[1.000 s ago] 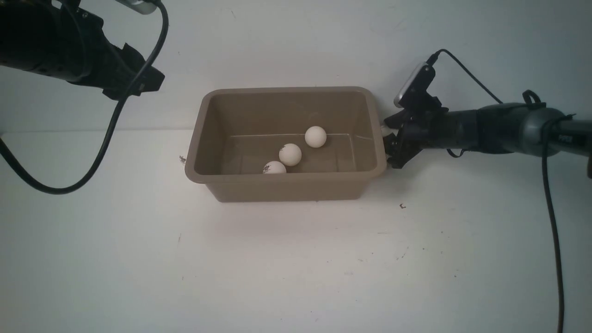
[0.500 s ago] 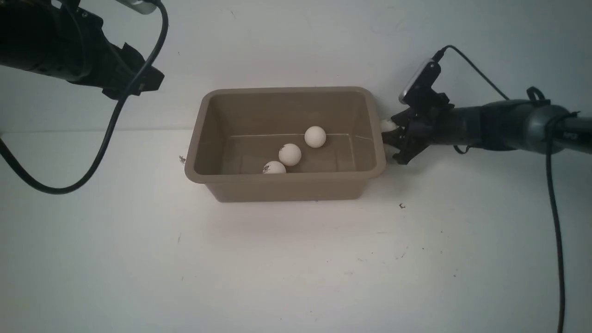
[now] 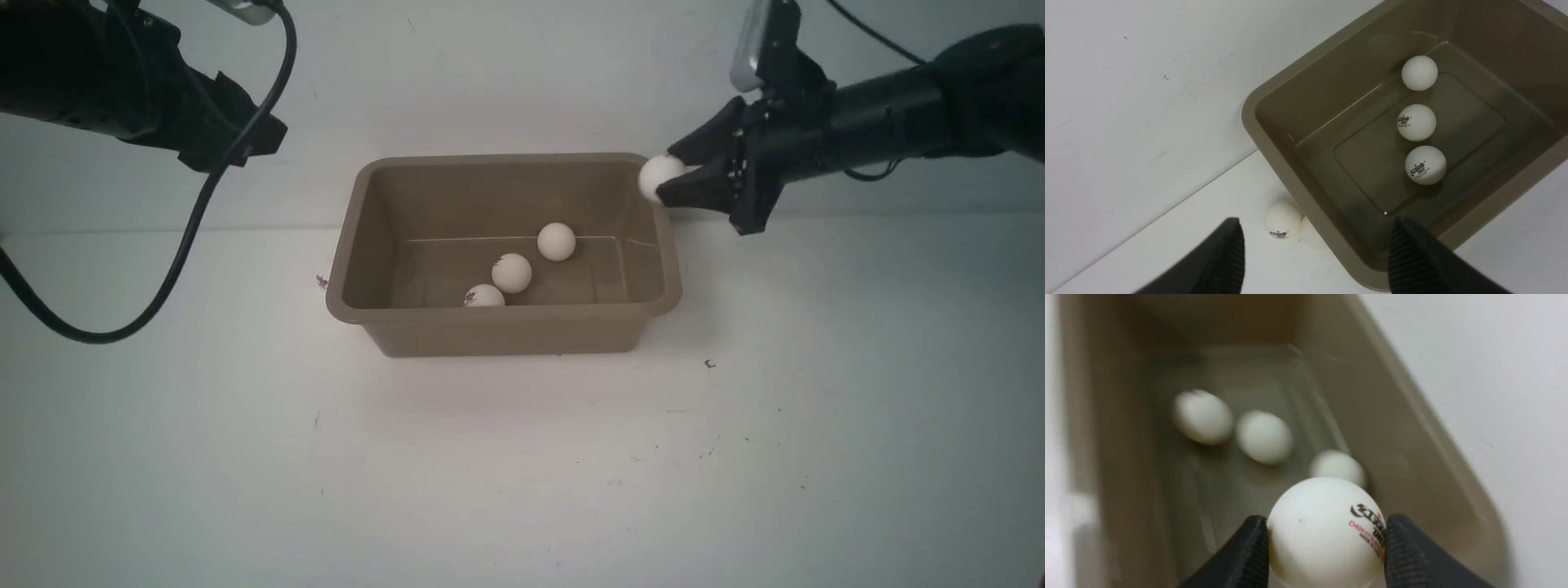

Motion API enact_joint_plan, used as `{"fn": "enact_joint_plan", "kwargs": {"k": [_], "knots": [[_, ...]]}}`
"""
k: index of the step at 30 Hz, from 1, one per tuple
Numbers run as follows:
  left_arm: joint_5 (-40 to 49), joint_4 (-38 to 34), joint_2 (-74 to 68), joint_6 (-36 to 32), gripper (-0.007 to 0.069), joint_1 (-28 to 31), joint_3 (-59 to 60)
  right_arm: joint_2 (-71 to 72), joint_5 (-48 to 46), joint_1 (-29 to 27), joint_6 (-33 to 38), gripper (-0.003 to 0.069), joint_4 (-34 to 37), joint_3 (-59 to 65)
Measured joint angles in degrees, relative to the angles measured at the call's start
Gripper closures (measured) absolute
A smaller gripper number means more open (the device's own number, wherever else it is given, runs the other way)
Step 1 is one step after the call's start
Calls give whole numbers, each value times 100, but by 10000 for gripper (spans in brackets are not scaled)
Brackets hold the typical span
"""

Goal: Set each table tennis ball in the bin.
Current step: Use the right arm to put the table tennis ball into the box

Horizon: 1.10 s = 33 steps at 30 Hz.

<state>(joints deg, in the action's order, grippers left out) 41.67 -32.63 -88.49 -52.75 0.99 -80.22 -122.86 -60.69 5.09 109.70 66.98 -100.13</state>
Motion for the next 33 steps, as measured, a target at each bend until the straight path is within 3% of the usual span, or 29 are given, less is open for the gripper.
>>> {"fn": "enact_joint_plan", "kwargs": {"k": [10, 21, 26, 29, 33], "knots": [[0, 0, 0, -5, 198, 0, 0, -485, 1054, 918, 220, 324, 353, 0], [0, 0, 0, -5, 198, 0, 0, -612, 1088, 1002, -103, 314, 329, 0], [0, -6, 0, -5, 198, 0, 0, -556, 1180, 1002, -213, 116, 335, 0], [6, -6, 0, -5, 198, 0, 0, -258, 1288, 995, -71, 63, 329, 0], [6, -164, 0, -12, 198, 0, 0, 516, 1625, 862, -233, 53, 360, 0]]}}
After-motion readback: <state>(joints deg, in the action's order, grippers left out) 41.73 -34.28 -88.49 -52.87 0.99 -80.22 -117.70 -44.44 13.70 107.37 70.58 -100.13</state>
